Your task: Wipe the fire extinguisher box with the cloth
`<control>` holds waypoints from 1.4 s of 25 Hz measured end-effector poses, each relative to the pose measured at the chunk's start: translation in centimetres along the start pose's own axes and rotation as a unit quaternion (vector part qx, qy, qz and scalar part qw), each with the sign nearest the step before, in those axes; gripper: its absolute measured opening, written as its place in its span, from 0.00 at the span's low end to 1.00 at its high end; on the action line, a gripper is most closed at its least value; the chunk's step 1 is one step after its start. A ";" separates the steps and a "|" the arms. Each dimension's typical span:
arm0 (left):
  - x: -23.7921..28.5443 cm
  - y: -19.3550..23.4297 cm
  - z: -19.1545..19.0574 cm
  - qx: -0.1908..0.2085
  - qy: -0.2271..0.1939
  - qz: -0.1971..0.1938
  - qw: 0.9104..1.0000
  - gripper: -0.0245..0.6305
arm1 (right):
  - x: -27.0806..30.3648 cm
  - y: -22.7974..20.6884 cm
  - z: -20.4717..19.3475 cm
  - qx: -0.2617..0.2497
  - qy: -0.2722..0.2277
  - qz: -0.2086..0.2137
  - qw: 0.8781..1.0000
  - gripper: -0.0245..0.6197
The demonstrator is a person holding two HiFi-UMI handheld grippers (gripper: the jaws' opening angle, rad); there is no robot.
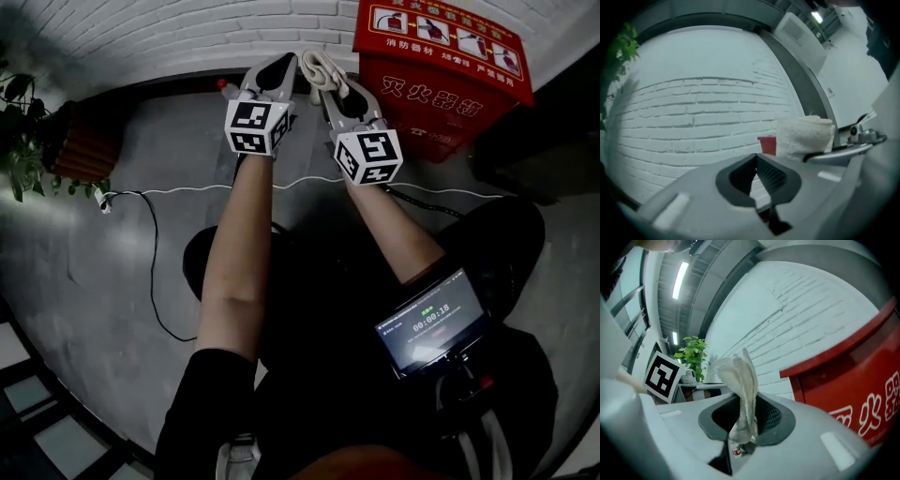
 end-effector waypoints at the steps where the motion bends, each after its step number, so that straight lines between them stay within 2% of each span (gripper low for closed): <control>1: -0.6 -0.5 2.0 -0.008 -0.017 -0.005 1.000 0.04 | -0.6 0.2 1.7 -0.012 -0.008 0.007 1.000 0.16; 5: -2.1 -3.5 10.0 0.012 -0.075 -0.049 0.996 0.04 | -2.8 0.0 9.0 -0.068 -0.029 0.018 0.997 0.16; 8: -2.9 -5.7 14.1 0.034 -0.089 -0.080 0.992 0.04 | -4.7 -0.7 14.0 -0.117 -0.041 0.017 0.992 0.16; 14: -2.3 -6.6 20.5 0.043 -0.126 -0.091 0.987 0.04 | -6.4 -4.2 22.7 -0.227 -0.049 -0.005 0.973 0.16; 17: -1.4 -6.8 22.5 0.058 -0.126 -0.093 0.986 0.04 | -5.8 -6.7 25.5 -0.282 -0.025 -0.018 0.959 0.16; 19: -0.7 -6.8 23.3 0.066 -0.118 -0.098 0.986 0.04 | -4.6 -8.0 26.2 -0.315 0.016 -0.014 0.949 0.16; 20: -0.3 -6.7 23.4 0.068 -0.113 -0.101 0.986 0.04 | -3.8 -8.5 26.1 -0.337 0.040 -0.011 0.941 0.16; 22: 0.5 -6.2 23.4 0.070 -0.100 -0.105 0.987 0.04 | -2.1 -9.2 25.6 -0.391 0.088 -0.006 0.916 0.16; 26: 2.5 -4.6 22.5 0.068 -0.076 -0.112 0.988 0.04 | 1.3 -10.4 23.6 -0.508 0.171 -0.008 0.844 0.16; 28: 3.7 -3.7 21.8 0.066 -0.065 -0.110 0.990 0.04 | 2.9 -11.3 22.5 -0.545 0.208 -0.018 0.812 0.16; 30: 4.9 -2.9 21.3 0.067 -0.055 -0.108 0.990 0.04 | 4.5 -12.3 21.4 -0.565 0.243 -0.028 0.788 0.16; 35: 7.4 -2.3 19.5 0.065 -0.026 -0.108 0.992 0.04 | 7.4 -12.9 17.8 -0.591 0.316 -0.023 0.742 0.16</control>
Point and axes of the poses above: the fingertips, and each gripper's own axes: x forward along the fingers, y to its left, z out of its top, the point moved 5 cm from there along -x, backward along the fingers, and after that the axes turned 6 degrees about y, right-handed, at the moved point
